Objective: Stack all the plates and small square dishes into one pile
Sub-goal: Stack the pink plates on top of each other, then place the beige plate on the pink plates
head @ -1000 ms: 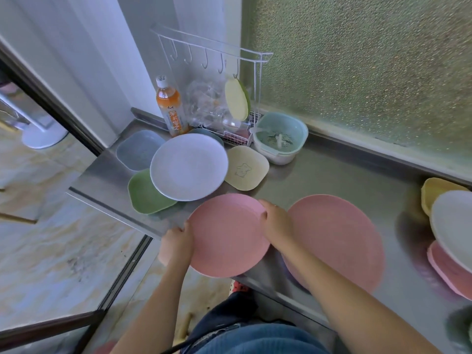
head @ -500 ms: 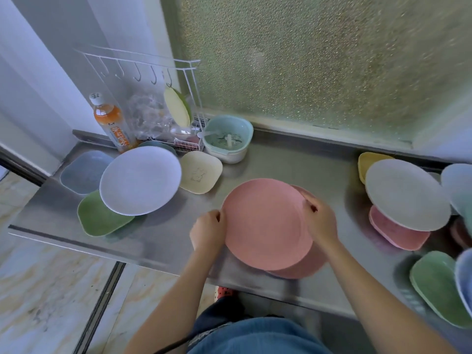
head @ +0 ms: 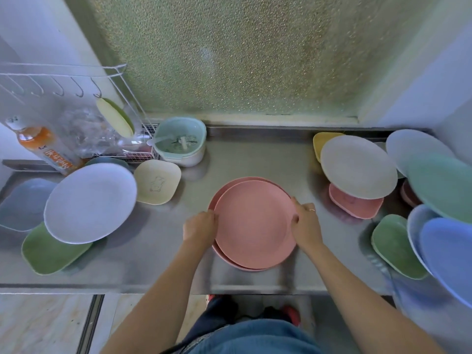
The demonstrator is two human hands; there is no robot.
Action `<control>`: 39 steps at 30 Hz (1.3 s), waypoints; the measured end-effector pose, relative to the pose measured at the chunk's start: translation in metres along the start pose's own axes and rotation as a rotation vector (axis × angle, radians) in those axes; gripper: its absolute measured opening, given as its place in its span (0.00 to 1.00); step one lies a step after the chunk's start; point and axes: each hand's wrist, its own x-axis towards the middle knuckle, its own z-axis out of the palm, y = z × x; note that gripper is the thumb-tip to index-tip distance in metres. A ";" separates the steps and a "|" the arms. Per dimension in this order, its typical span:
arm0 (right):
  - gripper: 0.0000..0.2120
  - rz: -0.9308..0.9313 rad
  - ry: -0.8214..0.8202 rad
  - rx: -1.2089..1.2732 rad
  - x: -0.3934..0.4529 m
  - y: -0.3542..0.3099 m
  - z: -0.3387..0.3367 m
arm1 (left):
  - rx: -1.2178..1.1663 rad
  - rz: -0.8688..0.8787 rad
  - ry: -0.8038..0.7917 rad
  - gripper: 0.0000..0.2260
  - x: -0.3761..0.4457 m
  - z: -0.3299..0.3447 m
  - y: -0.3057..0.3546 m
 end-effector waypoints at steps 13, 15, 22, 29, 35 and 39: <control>0.27 0.118 -0.034 -0.185 -0.001 0.013 0.016 | -0.226 -0.018 -0.110 0.12 0.013 0.011 0.007; 0.30 0.167 -0.003 -0.152 -0.002 0.022 0.013 | -0.227 0.011 -0.135 0.15 0.018 0.011 0.018; 0.24 0.303 0.027 -0.127 -0.010 0.048 -0.023 | -0.148 0.131 -0.229 0.20 0.028 0.016 0.062; 0.25 0.314 0.131 -0.292 -0.007 0.062 -0.035 | -0.152 0.207 -0.182 0.09 0.025 0.017 0.080; 0.14 0.495 0.515 0.297 0.020 0.073 -0.080 | -0.144 0.084 -0.142 0.09 0.029 0.018 0.094; 0.20 0.620 0.444 0.585 0.052 0.090 -0.107 | -0.163 -0.021 -0.118 0.10 0.028 0.023 0.100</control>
